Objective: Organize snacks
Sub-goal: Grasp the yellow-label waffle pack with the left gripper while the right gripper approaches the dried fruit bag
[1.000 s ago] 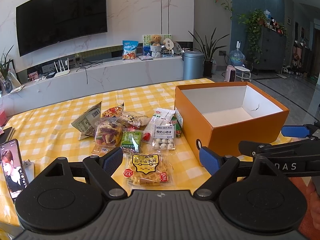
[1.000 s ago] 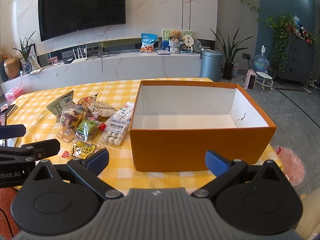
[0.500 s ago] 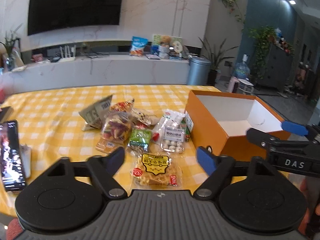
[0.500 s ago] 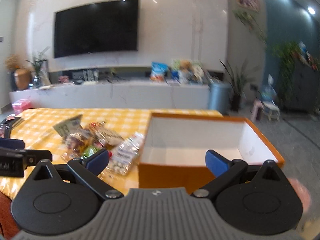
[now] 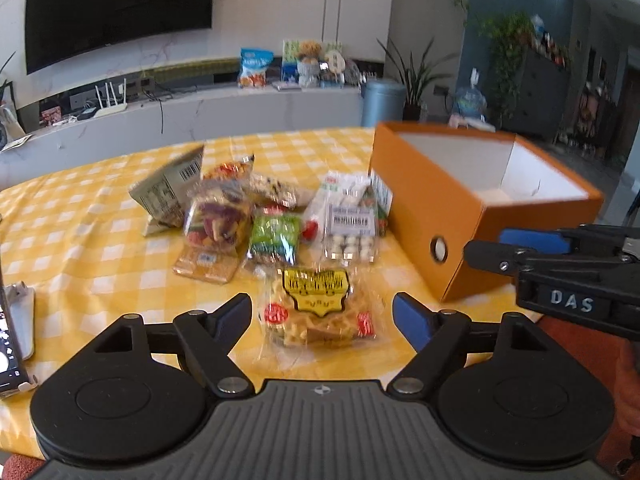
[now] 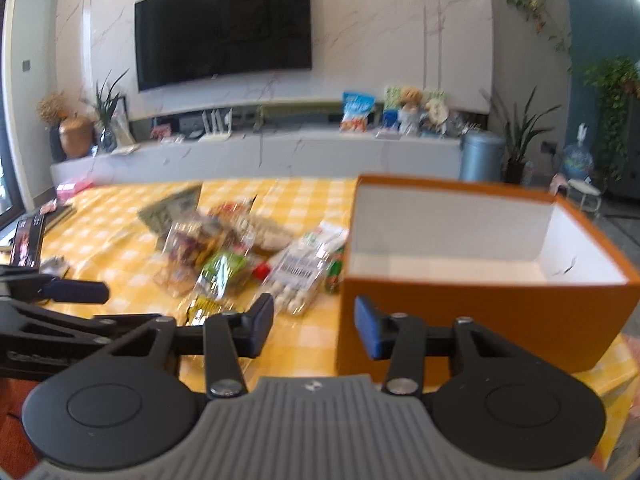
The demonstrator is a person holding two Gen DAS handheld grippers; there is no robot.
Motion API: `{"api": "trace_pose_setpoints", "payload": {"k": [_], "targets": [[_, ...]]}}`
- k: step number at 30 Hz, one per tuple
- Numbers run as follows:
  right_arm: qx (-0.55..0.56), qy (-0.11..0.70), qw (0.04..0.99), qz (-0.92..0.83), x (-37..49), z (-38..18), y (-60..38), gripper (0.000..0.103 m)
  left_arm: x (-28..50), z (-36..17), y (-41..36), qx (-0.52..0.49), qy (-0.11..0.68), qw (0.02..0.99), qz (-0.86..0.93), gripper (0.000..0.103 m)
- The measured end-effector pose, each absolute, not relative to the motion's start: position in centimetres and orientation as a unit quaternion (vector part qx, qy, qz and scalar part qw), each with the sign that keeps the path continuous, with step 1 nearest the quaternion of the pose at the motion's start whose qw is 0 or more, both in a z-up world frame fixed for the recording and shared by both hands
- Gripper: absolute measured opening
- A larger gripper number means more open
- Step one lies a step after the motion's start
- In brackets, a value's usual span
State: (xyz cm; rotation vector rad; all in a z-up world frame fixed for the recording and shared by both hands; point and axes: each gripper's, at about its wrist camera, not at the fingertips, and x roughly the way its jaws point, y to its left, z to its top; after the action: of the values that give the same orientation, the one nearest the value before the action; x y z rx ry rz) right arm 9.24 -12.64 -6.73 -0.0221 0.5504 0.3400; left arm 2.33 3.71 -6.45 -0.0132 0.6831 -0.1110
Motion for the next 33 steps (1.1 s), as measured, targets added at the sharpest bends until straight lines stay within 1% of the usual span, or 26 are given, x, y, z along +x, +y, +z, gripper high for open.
{"api": "trace_pose_setpoints", "payload": {"k": [2,4,5,7,9,13,14,18,19,21,23,24,26,31,33], "targets": [[-0.008,0.300,0.937,0.177,10.0,-7.9,-12.3,0.024,2.7,-7.2,3.2,0.003,0.344,0.937,-0.056,0.094],[0.000,0.322,0.930,0.180,10.7,-8.9,-12.3,0.024,3.2,-7.8,2.8,0.009,0.350,0.935,-0.058,0.094],[0.003,0.331,0.927,0.180,10.9,-9.3,-12.3,0.021,3.5,-8.0,2.6,0.009,0.351,0.934,-0.060,0.095],[0.006,0.343,0.923,0.177,11.5,-10.0,-12.3,0.021,4.1,-8.7,2.2,0.005,0.356,0.933,-0.058,0.096],[0.014,0.354,0.919,0.173,12.1,-10.6,-12.5,0.024,5.0,-9.2,1.9,0.010,0.363,0.931,-0.044,0.096],[0.025,0.378,0.909,0.174,13.2,-11.7,-12.7,0.024,6.3,-10.0,1.2,0.027,0.370,0.929,0.000,0.096],[0.027,0.382,0.907,0.176,13.5,-12.0,-12.7,0.024,6.6,-10.2,1.2,0.023,0.374,0.927,0.005,0.099],[0.044,0.395,0.900,0.177,14.3,-12.6,-12.8,0.030,7.3,-11.1,1.3,0.020,0.381,0.924,0.010,0.103],[0.048,0.397,0.899,0.178,14.4,-12.7,-12.9,0.030,7.3,-11.2,1.4,0.016,0.379,0.925,0.010,0.103],[0.053,0.400,0.898,0.175,14.7,-13.0,-13.1,0.036,7.6,-11.7,1.7,0.005,0.386,0.923,0.007,0.103],[0.060,0.407,0.895,0.174,15.0,-13.2,-13.3,0.038,7.9,-12.3,2.2,-0.018,0.398,0.917,0.005,0.103],[0.064,0.411,0.893,0.173,15.1,-13.4,-13.4,0.041,8.0,-12.6,2.4,-0.030,0.400,0.916,0.004,0.103],[0.071,0.415,0.891,0.171,15.3,-13.6,-13.6,0.043,8.0,-12.8,2.6,-0.039,0.400,0.916,0.000,0.103],[0.075,0.422,0.888,0.168,15.7,-13.9,-13.6,0.044,7.9,-12.7,2.3,-0.032,0.389,0.920,-0.013,0.103],[0.071,0.422,0.888,0.169,15.8,-13.9,-13.4,0.045,7.8,-12.7,2.2,-0.032,0.384,0.922,-0.017,0.100]]}}
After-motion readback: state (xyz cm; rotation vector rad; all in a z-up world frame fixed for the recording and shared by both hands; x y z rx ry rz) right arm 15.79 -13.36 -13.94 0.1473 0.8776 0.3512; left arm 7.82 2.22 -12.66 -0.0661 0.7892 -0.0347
